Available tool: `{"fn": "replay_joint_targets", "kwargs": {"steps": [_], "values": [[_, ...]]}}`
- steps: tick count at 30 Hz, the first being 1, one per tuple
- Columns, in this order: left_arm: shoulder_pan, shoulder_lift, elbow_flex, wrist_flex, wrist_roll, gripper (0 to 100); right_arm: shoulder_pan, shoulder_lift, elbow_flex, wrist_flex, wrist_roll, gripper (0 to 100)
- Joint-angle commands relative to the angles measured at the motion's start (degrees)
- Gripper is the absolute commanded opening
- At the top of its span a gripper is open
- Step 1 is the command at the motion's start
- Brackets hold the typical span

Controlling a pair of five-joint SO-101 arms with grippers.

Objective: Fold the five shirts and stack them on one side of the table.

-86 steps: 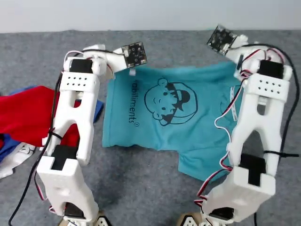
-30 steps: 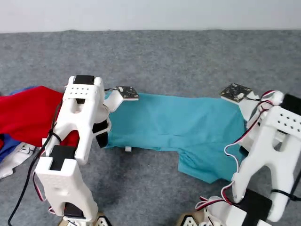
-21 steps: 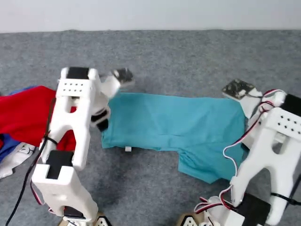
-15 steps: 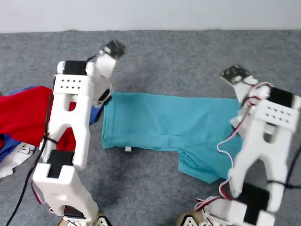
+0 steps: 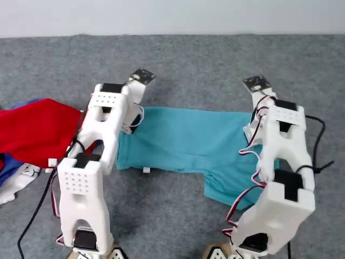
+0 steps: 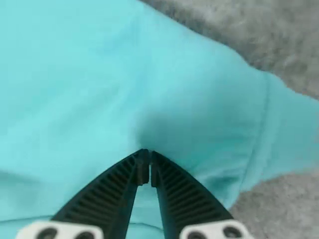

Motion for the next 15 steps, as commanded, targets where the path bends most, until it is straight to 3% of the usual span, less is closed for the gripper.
{"fn": "replay_joint_targets", "kwargs": {"steps": [1, 8, 15], "values": [[-2.29, -0.09, -3.56, 2.99, 0.09, 1, 2.59, 0.22, -3.16, -0.84, -0.62, 1.7], [-0.26, -5.98, -12.26, 12.57, 0.26, 1, 0.66, -7.69, -4.40, 6.29, -1.05, 1.7], [7.47, -16.44, -15.16, 20.22, 0.09, 1, -0.31, -21.32, -6.07, 20.09, -1.14, 1.8]]}}
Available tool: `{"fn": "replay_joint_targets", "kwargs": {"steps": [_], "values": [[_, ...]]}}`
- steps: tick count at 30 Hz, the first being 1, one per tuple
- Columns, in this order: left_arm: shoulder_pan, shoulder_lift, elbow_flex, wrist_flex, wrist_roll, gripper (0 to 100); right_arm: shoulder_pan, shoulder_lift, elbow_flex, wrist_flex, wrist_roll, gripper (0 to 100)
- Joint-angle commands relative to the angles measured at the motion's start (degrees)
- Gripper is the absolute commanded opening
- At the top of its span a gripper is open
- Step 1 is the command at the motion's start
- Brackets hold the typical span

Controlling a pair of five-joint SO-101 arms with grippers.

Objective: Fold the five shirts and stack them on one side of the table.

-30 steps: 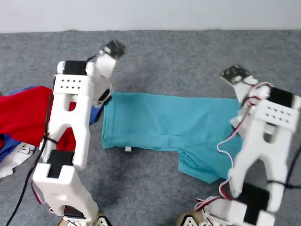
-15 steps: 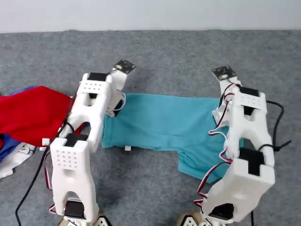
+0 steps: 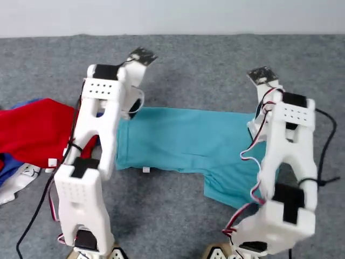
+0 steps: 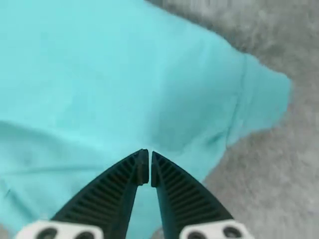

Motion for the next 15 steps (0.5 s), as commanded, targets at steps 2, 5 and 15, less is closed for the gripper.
{"fn": "replay_joint_targets", "kwargs": {"steps": [2, 5, 15], "values": [[6.59, -8.53, -2.15, 5.10, 0.09, 1, 1.36, -12.18, -3.34, 9.36, -0.70, 1.8], [10.11, -8.88, -2.15, 5.71, 0.09, 1, 3.74, -18.68, -3.34, 13.32, -0.70, 2.0], [22.77, -7.03, 0.40, 5.63, 0.09, 2, 4.79, -42.24, -3.34, 19.47, -0.79, 2.2]]}}
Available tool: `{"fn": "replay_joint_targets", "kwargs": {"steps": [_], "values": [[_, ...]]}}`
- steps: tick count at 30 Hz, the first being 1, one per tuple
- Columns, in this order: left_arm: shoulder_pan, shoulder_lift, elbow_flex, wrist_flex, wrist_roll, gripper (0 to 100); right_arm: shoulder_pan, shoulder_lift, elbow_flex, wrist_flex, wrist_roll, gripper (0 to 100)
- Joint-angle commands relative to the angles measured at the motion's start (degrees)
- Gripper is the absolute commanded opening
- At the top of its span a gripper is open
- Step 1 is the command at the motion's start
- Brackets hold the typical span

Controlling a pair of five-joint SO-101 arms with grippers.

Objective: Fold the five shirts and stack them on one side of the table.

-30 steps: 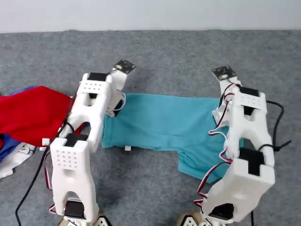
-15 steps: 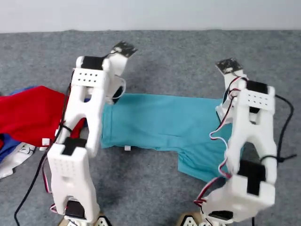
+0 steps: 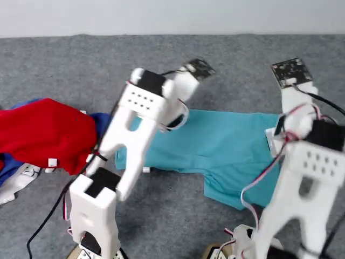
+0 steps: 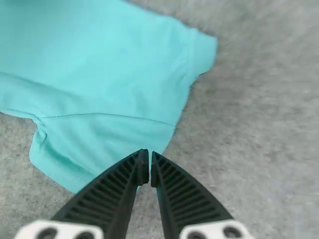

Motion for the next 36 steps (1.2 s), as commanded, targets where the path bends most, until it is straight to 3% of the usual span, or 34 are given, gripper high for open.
{"fn": "replay_joint_targets", "kwargs": {"steps": [1, 8, 12, 16, 20, 36], "values": [[5.63, -0.79, 1.10, 0.97, 0.09, 2, 0.57, -10.33, -3.34, 1.89, -0.70, 2.2], [16.97, 6.33, 1.98, 0.79, 0.00, 2, 0.57, -24.04, -3.08, 5.05, -0.70, 2.2], [24.00, 9.49, 1.98, 0.79, -3.52, 2, 0.57, -28.53, -2.99, 5.05, -0.70, 2.2], [28.13, 11.16, 1.98, 0.88, -4.22, 10, 0.57, -30.37, -1.58, 5.05, -0.62, 2.2], [30.07, 11.25, 1.45, 0.44, -4.04, 15, 0.57, -30.64, -1.32, 5.05, -0.62, 2.2], [32.62, 24.79, -20.88, -0.44, -3.96, 16, 0.57, -30.20, -1.23, 4.88, -0.62, 2.2]]}}
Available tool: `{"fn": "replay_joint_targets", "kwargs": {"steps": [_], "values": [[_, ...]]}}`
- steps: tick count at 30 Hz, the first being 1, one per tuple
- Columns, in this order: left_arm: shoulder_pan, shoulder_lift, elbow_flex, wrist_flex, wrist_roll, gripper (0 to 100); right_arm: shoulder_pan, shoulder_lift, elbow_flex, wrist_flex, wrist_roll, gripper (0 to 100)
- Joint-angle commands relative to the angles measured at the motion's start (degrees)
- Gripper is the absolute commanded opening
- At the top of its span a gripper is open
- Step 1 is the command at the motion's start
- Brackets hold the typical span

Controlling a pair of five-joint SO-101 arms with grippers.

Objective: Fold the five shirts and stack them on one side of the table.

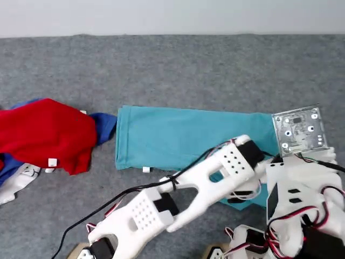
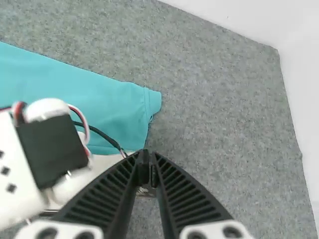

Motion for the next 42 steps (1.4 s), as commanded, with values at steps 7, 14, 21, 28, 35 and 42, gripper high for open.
{"fn": "replay_joint_targets", "kwargs": {"steps": [7, 14, 21, 28, 35, 42], "values": [[0.79, 6.68, -10.77, 0.88, -0.35, 15, 0.31, 0.48, -1.05, -0.22, -0.26, 2.2], [0.79, 7.65, -15.87, 0.88, -0.44, 11, 0.31, 0.48, -0.09, -0.48, -0.09, 2.2], [0.79, 7.65, -19.03, 1.85, -0.62, 5, 0.31, 0.48, 2.11, -0.48, -0.18, 2.2], [0.97, 7.65, -19.03, 1.85, -0.62, 6, 0.31, 0.48, 2.20, -0.48, 0.09, 2.2], [3.96, 6.33, -18.95, 1.85, 1.49, 17, 0.31, 0.48, 2.20, -0.48, 0.18, 2.2], [3.52, 9.58, -19.03, 1.67, 2.81, 18, 0.31, 0.48, 2.20, -0.48, 0.18, 2.2]]}}
